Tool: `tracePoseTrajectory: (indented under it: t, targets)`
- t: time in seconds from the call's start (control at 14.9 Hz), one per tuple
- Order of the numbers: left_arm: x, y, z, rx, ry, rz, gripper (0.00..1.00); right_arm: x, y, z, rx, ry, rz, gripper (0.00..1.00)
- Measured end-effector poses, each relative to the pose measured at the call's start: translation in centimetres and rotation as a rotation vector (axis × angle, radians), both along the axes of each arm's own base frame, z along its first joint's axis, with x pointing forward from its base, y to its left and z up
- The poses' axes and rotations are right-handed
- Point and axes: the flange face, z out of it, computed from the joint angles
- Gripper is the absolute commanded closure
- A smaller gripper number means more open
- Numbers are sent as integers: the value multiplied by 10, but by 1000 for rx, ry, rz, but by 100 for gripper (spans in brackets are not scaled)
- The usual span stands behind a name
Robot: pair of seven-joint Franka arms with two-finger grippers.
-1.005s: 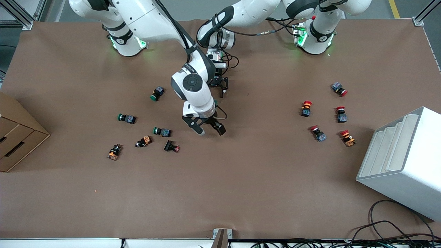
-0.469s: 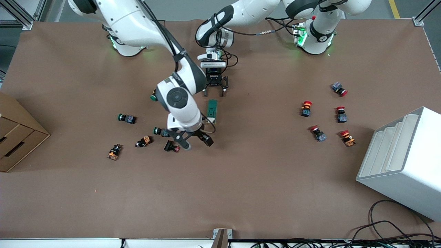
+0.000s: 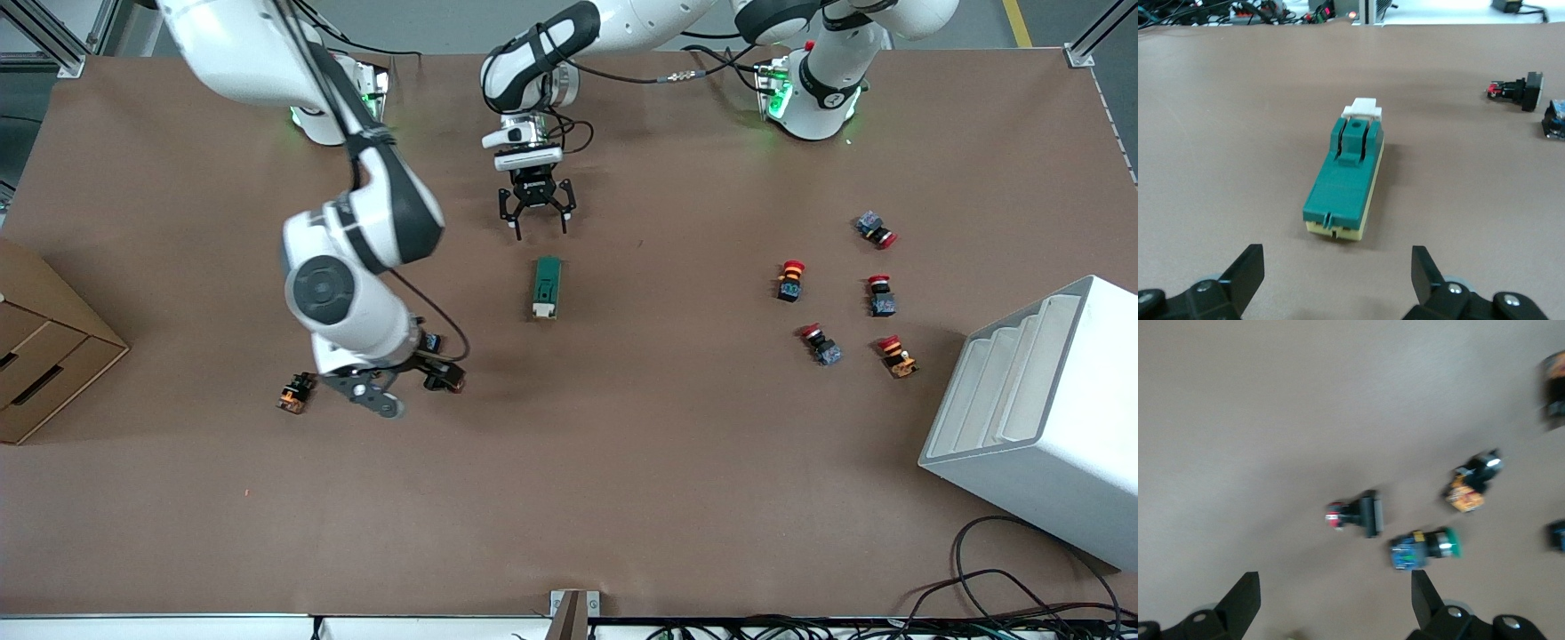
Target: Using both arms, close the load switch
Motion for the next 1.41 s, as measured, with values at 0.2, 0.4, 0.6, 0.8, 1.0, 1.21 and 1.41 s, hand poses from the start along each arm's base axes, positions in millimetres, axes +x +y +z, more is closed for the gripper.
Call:
tracePoseTrajectory:
  t: [0.2,0.4,0.6,0.8,1.0,1.21,1.41]
  targets:
    - [23,-26,44,-7,98,80,2,2,-59,32,1,71,113,0]
    - [44,-36,87,-23,232,173,1,3,-140,74,27,99,238,0]
    - [87,-21,118,-41,307,266,1,-4,-217,111,19,104,351,0]
    - [168,17,147,-41,359,351,0,-16,-261,140,13,112,403,0]
    - [256,77,206,-23,487,374,0,-19,-294,167,15,96,412,0]
    - [332,157,268,-26,583,364,0,-19,-303,191,-5,83,415,0]
    - [375,226,315,-48,674,326,0,-21,-301,211,-18,84,418,0]
